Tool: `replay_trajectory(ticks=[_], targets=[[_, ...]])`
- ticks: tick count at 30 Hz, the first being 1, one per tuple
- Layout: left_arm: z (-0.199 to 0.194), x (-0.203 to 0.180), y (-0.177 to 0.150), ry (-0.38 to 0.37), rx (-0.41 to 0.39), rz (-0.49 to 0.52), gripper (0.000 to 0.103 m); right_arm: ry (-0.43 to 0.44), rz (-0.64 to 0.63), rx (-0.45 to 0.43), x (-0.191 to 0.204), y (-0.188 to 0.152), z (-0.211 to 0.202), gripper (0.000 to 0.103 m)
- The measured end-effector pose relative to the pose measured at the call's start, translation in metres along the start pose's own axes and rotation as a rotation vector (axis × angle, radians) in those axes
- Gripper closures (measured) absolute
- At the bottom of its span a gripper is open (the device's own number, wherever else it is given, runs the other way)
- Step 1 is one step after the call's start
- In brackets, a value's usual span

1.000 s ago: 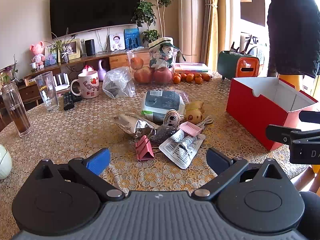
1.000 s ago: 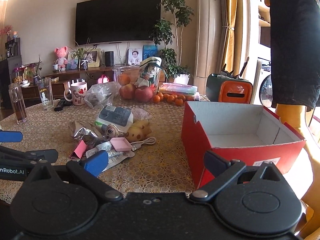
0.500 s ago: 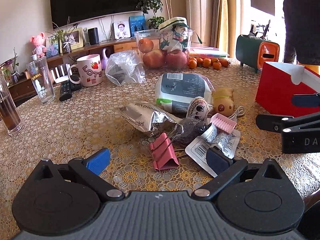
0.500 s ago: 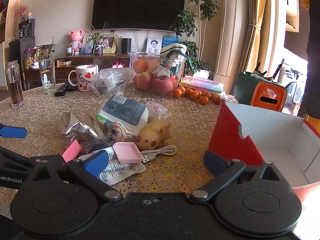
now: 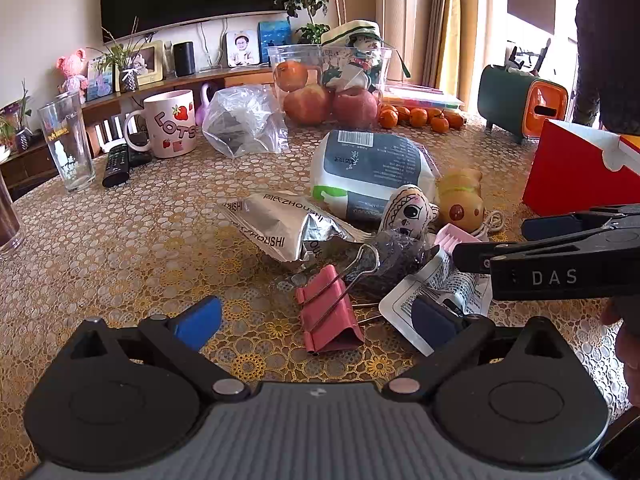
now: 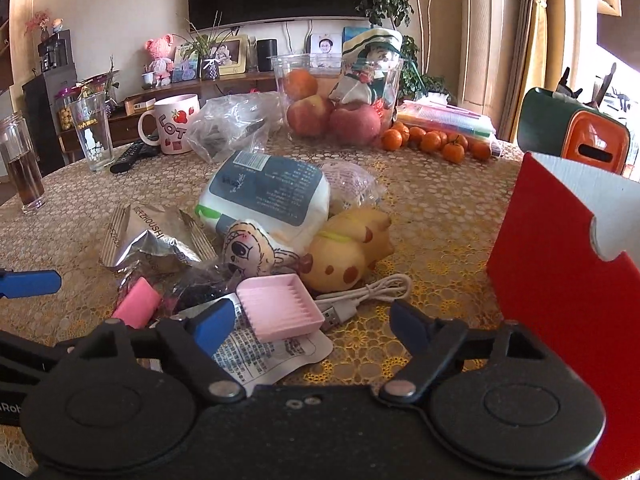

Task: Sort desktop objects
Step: 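Close the left tool on the pink binder clip while the right tool grips the pink comb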

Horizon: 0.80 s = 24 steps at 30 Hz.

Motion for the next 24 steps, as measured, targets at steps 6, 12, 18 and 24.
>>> replay_trajectory(ticks=[6,12,18,24], targets=[[0.007,-0.001,-0.002,-0.009,0.02,-0.005,0.009,0.054,0.006,0.022,0.004,0.0,0.008,0.02],[0.011,-0.001,-0.002,-0.024,0.029,-0.016,0.015,0.086,0.055,0.032,0.0,0.002,0.012,0.023],[0.015,0.0,-0.003,-0.052,0.046,-0.037,0.025,0.137,0.122,0.038,-0.003,0.0,0.013,0.032],[0.018,0.0,-0.004,-0.085,0.068,-0.051,0.043,0.163,0.17,0.03,-0.004,-0.003,0.011,0.046]])
Point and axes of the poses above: each gripper's, at about its wrist camera, not at the fingertips, and z roughly the way its jaws point, x to its left, y to its top, the point moved 7 cm from there along z, roughly the way its jaws point, and after that the axes turned 10 degrees about y, right-handed, at the moved point
